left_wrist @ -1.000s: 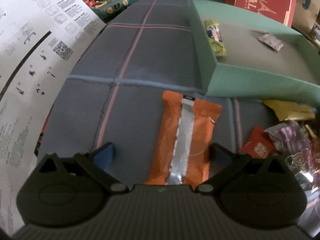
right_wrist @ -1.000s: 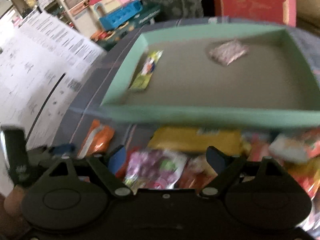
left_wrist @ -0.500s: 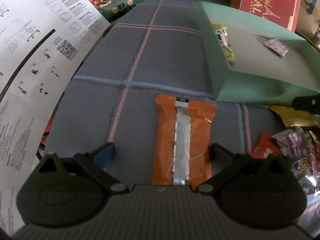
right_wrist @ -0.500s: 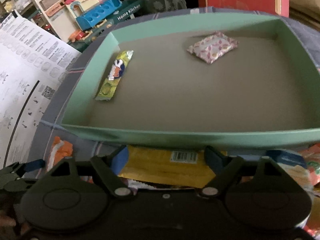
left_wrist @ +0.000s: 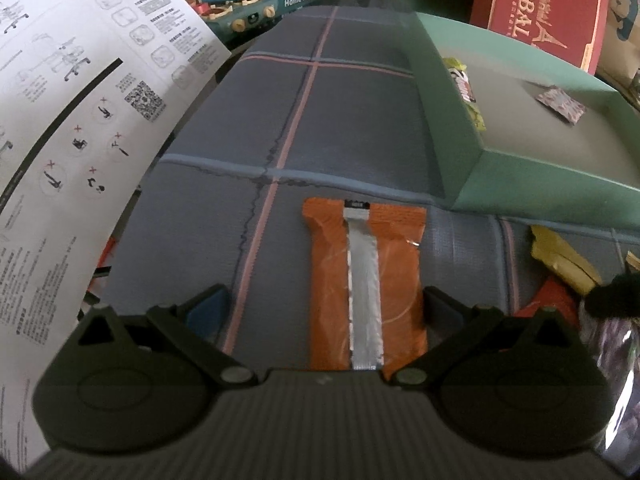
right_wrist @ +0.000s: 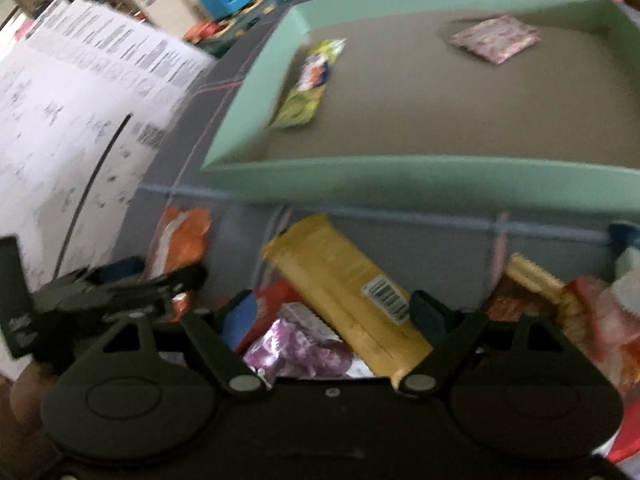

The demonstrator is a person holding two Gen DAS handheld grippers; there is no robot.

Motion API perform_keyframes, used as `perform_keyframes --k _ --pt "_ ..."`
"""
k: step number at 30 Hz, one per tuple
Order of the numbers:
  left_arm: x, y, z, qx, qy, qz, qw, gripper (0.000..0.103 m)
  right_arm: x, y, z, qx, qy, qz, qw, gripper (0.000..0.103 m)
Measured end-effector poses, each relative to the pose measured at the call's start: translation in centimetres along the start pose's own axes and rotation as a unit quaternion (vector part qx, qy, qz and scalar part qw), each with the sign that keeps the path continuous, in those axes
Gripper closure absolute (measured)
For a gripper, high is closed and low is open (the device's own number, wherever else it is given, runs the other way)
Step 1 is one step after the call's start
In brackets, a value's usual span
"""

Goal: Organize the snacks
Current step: 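Grasp the orange wafer packet with the left gripper while the right grasps the yellow bar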

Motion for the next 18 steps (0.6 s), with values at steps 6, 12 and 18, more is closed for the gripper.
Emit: perform_keyframes --k 6,12,18 --pt "0.1 0.3 0.0 0.008 -0.002 0.001 1.0000 0.000 -0.6 0.4 -1.2 0.052 -0.007 0.021 0.998 0.030" --pt "0.3 1.2 0.3 0.020 -0.012 0.000 0.9997 0.006 -1.1 1.6 0.0 0.132 -0.024 0.054 0.990 0.052" --pt "1.1 1.9 0.1 0.028 -0.025 -0.012 0.9992 0.040 -1.3 1.8 0.2 0.158 -0.023 0.058 0.985 0.048"
Point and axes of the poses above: each gripper's, at about its wrist camera, not at the fingertips, and x roughly against the way its jaws point, y to its left, z to its underside, the point moved 5 cm from there along -x, roughly the way its jaws point, and after that the axes turned 12 degrees about -x, right-handed, at the moved point
